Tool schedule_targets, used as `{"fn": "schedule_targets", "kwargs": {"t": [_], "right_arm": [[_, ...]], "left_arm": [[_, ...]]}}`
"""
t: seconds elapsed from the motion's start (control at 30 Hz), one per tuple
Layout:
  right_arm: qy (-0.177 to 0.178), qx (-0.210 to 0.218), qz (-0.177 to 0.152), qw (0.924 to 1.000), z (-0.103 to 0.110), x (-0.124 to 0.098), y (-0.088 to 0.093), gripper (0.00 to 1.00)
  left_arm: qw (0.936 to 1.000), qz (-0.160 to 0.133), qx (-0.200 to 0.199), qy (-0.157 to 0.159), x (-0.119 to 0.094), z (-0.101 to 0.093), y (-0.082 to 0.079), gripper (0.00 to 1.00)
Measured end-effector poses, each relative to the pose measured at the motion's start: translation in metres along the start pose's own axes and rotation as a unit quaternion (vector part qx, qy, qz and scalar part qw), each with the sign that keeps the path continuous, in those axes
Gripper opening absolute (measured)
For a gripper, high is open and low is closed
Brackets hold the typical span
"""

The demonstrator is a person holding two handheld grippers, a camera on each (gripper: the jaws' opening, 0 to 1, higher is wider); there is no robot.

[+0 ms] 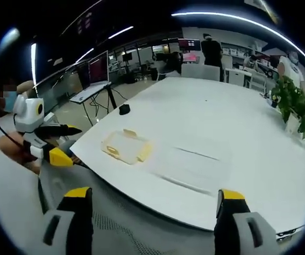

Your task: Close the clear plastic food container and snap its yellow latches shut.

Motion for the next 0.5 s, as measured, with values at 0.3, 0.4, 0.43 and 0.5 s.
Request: {"fn": "schedule_targets", "kwargs": {"t": [0.3, 0.4, 0.43, 0.5], "right_arm": [[-0.003, -0.025, -0.021, 0.9995, 0.000, 0.008, -0.018, 0.95], [-0.007, -0.034, -0.025, 0.9991, -0.001, 0.011, -0.022, 0.94], [-0.008, -0.040, -0.024, 0.9989, 0.000, 0.012, -0.022, 0.95], [-0.019, -0.046, -0.019, 0.9986, 0.002, 0.014, -0.022, 0.94]], "left_arm": [[0.9997, -0.021, -0.006, 0.014, 0.004, 0.001, -0.013, 0.99], [0.9994, -0.029, 0.007, 0.017, 0.006, 0.003, -0.018, 0.99], [0.9994, -0.029, 0.008, 0.018, 0.005, 0.003, -0.018, 0.99], [0.9992, -0.032, 0.002, 0.024, 0.005, 0.004, -0.021, 0.99]]}}
Point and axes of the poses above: the point that each gripper's makers call its tool centre point, and the gripper's own axes: x roughly forward along the fingers, z roughly to its left, y roughly out of its underside, the point moved 3 cm from there along -x, roughly backward along the fingers, and after that the axes turned 3 degrees about -z, right-handed, at the moved point
